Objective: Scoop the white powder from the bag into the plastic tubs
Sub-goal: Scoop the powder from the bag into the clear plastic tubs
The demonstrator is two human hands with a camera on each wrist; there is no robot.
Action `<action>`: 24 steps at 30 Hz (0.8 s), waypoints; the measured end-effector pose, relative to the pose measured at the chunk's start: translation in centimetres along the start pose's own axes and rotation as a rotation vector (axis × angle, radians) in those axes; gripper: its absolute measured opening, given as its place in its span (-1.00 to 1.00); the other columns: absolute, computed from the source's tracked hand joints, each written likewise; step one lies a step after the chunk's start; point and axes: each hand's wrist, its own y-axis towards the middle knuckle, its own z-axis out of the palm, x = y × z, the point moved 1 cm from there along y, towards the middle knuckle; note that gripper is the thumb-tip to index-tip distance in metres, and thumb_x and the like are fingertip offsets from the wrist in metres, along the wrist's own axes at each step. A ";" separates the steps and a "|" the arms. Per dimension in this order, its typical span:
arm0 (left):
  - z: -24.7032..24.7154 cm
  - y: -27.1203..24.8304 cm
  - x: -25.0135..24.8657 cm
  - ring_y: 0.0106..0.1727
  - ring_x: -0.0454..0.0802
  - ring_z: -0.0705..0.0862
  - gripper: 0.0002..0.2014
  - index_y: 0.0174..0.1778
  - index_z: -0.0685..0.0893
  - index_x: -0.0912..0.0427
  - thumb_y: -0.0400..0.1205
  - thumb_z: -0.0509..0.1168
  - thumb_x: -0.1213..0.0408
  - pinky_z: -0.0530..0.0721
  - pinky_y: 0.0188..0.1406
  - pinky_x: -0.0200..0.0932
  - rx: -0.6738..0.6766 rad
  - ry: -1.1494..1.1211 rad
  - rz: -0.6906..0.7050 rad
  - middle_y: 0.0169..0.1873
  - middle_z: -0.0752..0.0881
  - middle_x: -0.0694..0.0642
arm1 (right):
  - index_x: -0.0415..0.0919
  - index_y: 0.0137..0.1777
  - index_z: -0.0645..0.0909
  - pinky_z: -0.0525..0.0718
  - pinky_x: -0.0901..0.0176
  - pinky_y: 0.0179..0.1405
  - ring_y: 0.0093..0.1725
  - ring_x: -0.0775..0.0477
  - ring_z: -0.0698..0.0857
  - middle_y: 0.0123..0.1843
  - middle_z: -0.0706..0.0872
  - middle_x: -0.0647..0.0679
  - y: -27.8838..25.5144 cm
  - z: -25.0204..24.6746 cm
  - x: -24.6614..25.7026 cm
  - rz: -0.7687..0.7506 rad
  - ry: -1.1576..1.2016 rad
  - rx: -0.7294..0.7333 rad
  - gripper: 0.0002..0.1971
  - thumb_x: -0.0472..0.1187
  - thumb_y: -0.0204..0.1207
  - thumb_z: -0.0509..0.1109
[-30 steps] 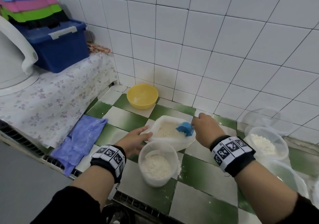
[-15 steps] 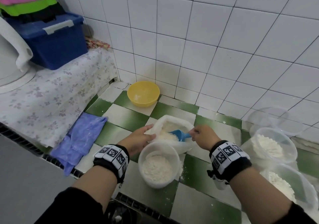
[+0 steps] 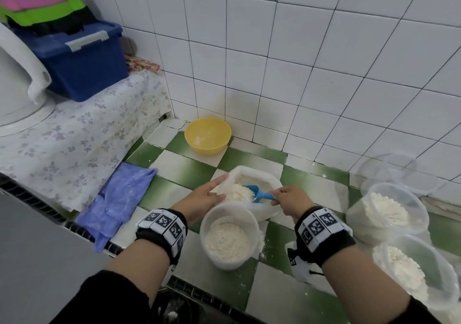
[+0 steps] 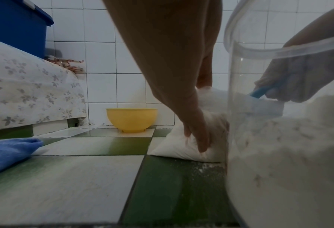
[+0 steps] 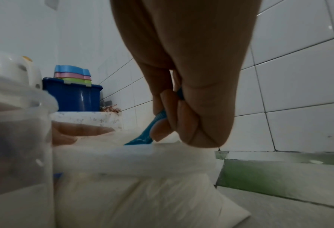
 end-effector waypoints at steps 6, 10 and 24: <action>0.2 -0.3 0.1 -0.08 0.04 0.76 -0.47 0.59 0.39 -0.22 0.75 0.20 0.37 0.73 0.03 -0.01 -0.041 -0.010 0.015 -0.01 0.82 0.18 | -0.37 0.12 0.66 0.34 0.23 -0.47 -0.45 0.02 0.34 -0.32 0.67 -0.11 0.1 -1.5 -0.8 0.030 0.146 0.003 -0.76 -0.23 0.66 0.24; 0.3 -0.7 0.1 0.03 0.06 0.77 -0.49 0.60 0.38 -0.15 0.76 0.17 0.38 0.72 0.14 0.07 -0.042 -0.046 0.022 0.18 0.75 0.12 | -0.39 0.10 0.66 0.26 0.25 -0.49 -0.47 0.04 0.29 -0.31 0.65 -0.17 -1.2 -2.8 -0.5 -0.018 0.275 0.017 -0.78 -0.27 0.66 0.23; 0.7 -2.4 0.9 -0.14 -0.14 0.73 -0.53 0.63 0.35 -0.14 0.80 0.11 0.29 0.66 -0.52 -0.32 -0.066 -0.003 0.026 0.25 0.70 0.05 | -0.30 -0.10 0.74 0.32 0.37 -0.57 -0.53 0.11 0.36 -0.37 0.68 -0.20 -8.6 -6.0 1.3 -0.225 0.250 0.264 -0.78 -0.41 0.61 0.26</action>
